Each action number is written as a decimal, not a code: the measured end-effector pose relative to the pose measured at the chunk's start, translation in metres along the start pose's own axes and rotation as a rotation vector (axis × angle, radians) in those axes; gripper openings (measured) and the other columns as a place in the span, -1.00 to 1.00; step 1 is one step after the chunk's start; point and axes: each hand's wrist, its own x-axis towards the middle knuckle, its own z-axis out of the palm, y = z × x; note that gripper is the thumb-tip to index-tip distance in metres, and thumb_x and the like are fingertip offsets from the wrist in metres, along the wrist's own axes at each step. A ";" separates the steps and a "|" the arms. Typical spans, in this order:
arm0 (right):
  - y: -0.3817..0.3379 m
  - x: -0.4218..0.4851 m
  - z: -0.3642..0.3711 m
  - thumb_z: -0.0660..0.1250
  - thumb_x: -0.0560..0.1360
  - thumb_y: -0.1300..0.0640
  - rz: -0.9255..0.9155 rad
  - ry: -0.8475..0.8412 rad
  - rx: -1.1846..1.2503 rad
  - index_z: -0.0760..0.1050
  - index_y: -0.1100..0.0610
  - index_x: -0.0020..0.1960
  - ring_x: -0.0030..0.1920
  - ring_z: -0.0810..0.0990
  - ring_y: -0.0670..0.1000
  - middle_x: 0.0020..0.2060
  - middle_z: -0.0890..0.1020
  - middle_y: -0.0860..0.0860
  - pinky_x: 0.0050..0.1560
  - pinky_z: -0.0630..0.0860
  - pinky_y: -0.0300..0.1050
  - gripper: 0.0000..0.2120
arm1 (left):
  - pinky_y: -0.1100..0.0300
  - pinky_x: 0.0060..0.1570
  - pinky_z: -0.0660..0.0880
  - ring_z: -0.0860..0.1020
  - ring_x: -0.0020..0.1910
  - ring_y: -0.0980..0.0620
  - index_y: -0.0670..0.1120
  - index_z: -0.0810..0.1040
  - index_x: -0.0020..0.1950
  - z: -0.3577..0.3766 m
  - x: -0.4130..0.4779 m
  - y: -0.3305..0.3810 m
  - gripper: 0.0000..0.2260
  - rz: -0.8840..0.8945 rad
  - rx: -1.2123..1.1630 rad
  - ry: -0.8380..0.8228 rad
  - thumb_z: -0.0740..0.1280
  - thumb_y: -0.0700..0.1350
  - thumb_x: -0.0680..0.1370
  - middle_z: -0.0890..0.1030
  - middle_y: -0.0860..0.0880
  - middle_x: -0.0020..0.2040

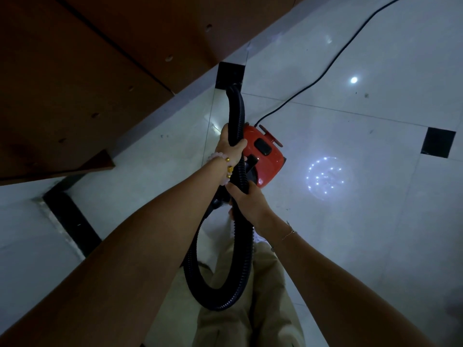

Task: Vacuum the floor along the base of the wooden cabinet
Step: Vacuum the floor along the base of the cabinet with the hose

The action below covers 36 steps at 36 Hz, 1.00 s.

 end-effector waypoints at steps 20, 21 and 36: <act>-0.037 0.010 -0.046 0.28 0.55 0.09 -0.006 0.032 0.057 0.37 0.24 0.16 -0.50 0.48 0.01 -0.38 0.50 0.07 -0.48 0.50 -0.14 -0.72 | -0.16 0.31 0.44 0.51 0.27 -0.25 0.04 0.16 0.50 0.038 0.027 0.050 -0.44 -0.069 0.179 -0.184 0.28 -0.02 0.54 0.47 -0.24 0.34; -0.039 0.011 -0.049 0.28 0.55 0.09 -0.001 0.029 0.055 0.37 0.25 0.16 -0.48 0.48 0.02 -0.37 0.50 0.08 -0.46 0.51 -0.12 -0.71 | -0.16 0.31 0.44 0.51 0.26 -0.25 0.05 0.16 0.50 0.041 0.029 0.053 -0.44 -0.068 0.178 -0.182 0.28 -0.02 0.54 0.47 -0.23 0.33; -0.050 0.032 -0.107 0.28 0.54 0.11 0.056 -0.071 0.186 0.41 0.21 -0.09 -0.48 0.49 0.03 -0.40 0.49 0.09 -0.38 0.53 -0.13 -0.84 | 0.08 0.07 0.46 0.52 0.05 -0.13 0.01 0.19 0.48 0.096 0.042 0.080 -0.51 -0.007 0.257 -0.120 0.22 -0.11 0.57 0.51 -0.12 0.08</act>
